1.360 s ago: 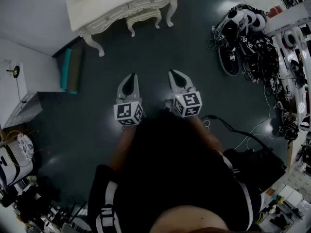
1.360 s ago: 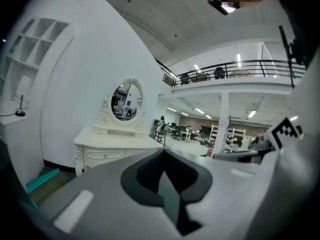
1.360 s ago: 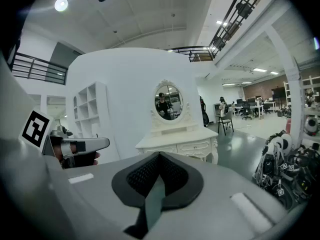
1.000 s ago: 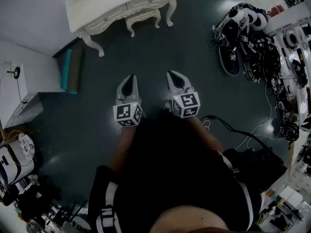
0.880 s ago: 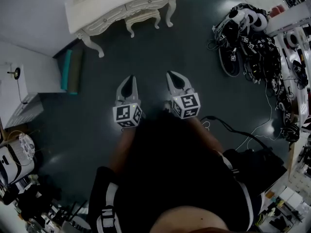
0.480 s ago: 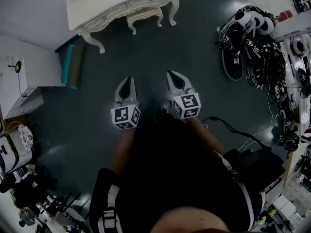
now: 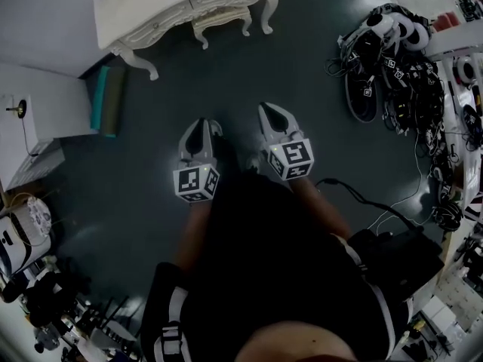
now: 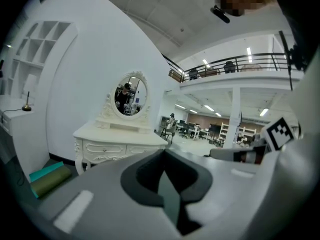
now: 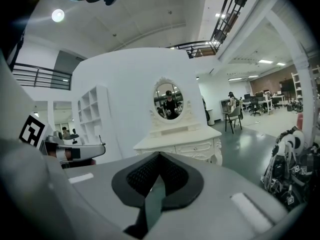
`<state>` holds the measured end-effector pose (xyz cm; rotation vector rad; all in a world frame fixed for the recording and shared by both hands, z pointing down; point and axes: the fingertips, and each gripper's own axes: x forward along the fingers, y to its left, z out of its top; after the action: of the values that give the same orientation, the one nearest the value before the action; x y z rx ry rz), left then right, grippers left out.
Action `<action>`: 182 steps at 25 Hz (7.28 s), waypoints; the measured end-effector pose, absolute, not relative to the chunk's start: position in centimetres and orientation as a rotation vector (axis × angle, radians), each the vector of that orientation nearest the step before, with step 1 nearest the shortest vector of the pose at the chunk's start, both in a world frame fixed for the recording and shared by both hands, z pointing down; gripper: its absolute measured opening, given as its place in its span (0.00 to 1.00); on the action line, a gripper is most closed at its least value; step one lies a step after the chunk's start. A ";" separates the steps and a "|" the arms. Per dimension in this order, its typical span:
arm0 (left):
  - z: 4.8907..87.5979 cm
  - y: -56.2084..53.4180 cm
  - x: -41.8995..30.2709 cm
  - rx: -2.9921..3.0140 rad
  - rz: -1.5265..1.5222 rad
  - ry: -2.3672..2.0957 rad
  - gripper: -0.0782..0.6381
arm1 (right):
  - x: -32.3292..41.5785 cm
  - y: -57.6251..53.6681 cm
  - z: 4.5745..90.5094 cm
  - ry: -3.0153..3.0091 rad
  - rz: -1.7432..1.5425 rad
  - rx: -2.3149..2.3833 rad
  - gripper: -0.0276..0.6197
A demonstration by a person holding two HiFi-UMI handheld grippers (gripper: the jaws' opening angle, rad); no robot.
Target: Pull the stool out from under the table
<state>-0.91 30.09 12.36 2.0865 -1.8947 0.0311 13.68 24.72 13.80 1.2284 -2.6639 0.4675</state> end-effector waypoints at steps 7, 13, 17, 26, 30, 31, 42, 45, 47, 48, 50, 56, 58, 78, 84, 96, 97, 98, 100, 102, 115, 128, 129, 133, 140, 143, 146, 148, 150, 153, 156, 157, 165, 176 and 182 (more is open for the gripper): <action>11.7 23.5 -3.8 2.123 0.022 -1.881 0.12 | 11.2 19.5 13.0 -2.658 0.465 1.265 0.04; 11.3 18.0 -7.9 2.169 0.037 -1.829 0.12 | 7.4 14.5 12.8 -2.649 0.529 1.331 0.04; 11.6 13.8 -10.8 2.195 0.041 -1.778 0.12 | 4.3 11.1 12.8 -2.635 0.554 1.369 0.04; 11.9 6.9 -13.2 2.249 0.022 -1.707 0.12 | 1.7 5.5 13.5 -2.579 0.612 1.468 0.04; 12.8 4.7 -13.4 2.228 0.019 -1.705 0.12 | 1.8 2.9 14.4 -2.573 0.673 1.494 0.04; 13.0 4.1 -13.3 2.223 0.018 -1.705 0.12 | 1.9 2.2 14.6 -2.572 0.678 1.496 0.04; 17.6 -3.3 -10.9 2.139 0.020 -1.786 0.12 | 3.7 -6.0 19.8 -2.573 0.695 1.382 0.04; 19.7 -4.8 -10.4 2.109 0.024 -1.800 0.12 | 4.2 -8.3 21.8 -2.579 0.714 1.356 0.04; 20.8 -6.1 -10.2 2.093 0.026 -1.806 0.12 | 4.1 -10.0 23.2 -2.586 0.724 1.339 0.04; 21.4 -6.7 -10.2 2.087 0.021 -1.809 0.12 | 4.0 -10.8 24.0 -2.589 0.731 1.331 0.04; 22.7 -7.7 -10.1 2.077 0.010 -1.814 0.12 | 3.7 -12.3 25.6 -2.590 0.747 1.323 0.04; 27.7 -10.2 -10.6 2.070 -0.011 -1.822 0.12 | 2.5 -15.2 31.8 -2.582 0.803 1.371 0.04; 29.6 -11.3 -11.2 2.067 -0.028 -1.823 0.12 | 1.9 -16.1 34.5 -2.581 0.837 1.377 0.04; 42.2 -16.8 -11.3 2.160 -0.066 -1.731 0.12 | -2.0 -23.0 57.1 -2.563 1.472 1.498 0.04; 44.5 -18.7 -12.4 2.173 -0.098 -1.729 0.12 | -3.4 -24.8 62.7 -2.549 1.632 1.507 0.13; 48.7 -20.0 -13.5 2.208 -0.091 -1.683 0.12 | -6.0 -28.3 69.9 -2.531 1.980 1.484 0.58; 48.9 -20.1 -13.8 2.208 -0.090 -1.680 0.12 | -6.5 -28.6 70.4 -2.533 1.998 1.473 0.63; 49.2 -20.2 -14.0 2.208 -0.088 -1.679 0.12 | -6.9 -28.9 71.0 -2.531 2.014 1.467 0.68; 49.7 -20.4 -14.4 2.211 -0.085 -1.678 0.12 | -7.7 -29.6 72.1 -2.519 2.060 1.461 0.77; 50.1 -20.6 -14.5 2.214 -0.090 -1.677 0.12 | -8.1 -30.3 73.0 -2.515 2.109 1.450 0.83; 52.0 -21.8 -16.0 2.217 -0.122 -1.675 0.12 | -9.5 -34.3 77.4 -2.529 2.288 1.408 0.97; 53.4 -22.7 -17.2 2.226 -0.120 -1.670 0.12 | -10.2 -37.4 80.0 -2.436 2.445 1.445 0.97; 53.3 -22.8 -17.4 2.226 -0.121 -1.672 0.12 | -10.5 -37.6 79.8 -2.443 2.454 1.436 0.97; 53.3 -22.9 -18.0 2.226 -0.121 -1.676 0.12 | -11.2 -38.5 79.3 -2.466 2.482 1.424 0.97; 53.8 -23.1 -18.3 2.209 -0.113 -1.680 0.12 | -11.2 -39.9 80.0 -2.406 2.534 1.453 0.96; 53.9 -22.9 -18.6 2.201 -0.109 -1.684 0.12 | -10.9 -40.0 80.1 -2.417 2.491 1.455 0.94; 53.9 -22.9 -19.0 2.194 -0.107 -1.690 0.12 | -10.9 -39.8 80.3 -2.399 2.484 1.491 0.91; 53.8 -22.8 -19.0 2.188 -0.108 -1.694 0.12 | -10.7 -39.7 80.4 -2.390 2.487 1.499 0.89; 53.7 -22.6 -19.0 2.184 -0.107 -1.696 0.12 | -10.4 -39.6 80.5 -2.387 2.495 1.485 0.87; 53.8 -22.2 -18.8 2.176 -0.102 -1.696 0.12 | -10.2 -39.3 80.6 -2.367 2.503 1.476 0.86; 53.7 -22.0 -18.7 2.170 -0.104 -1.695 0.12 | -10.2 -39.3 80.5 -2.358 2.497 1.479 0.84; 53.6 -21.8 -18.7 2.168 -0.105 -1.693 0.12 | -10.2 -39.2 80.5 -2.360 2.494 1.471 0.84; 53.4 -20.8 -17.7 2.153 -0.092 -1.687 0.12 | -9.5 -37.7 80.5 -2.358 2.516 1.432 0.83; 52.8 -19.0 -17.1 2.129 -0.068 -1.704 0.12 | -8.1 -33.9 80.6 -2.356 2.526 1.399 0.82; 52.7 -16.8 -16.4 2.102 -0.060 -1.720 0.12 | -6.8 -30.8 80.8 -2.364 2.517 1.374 0.82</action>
<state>-16.41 -16.78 52.71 2.1021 -1.7197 -0.0603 -6.85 -30.76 80.79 1.3739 -2.3640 2.5170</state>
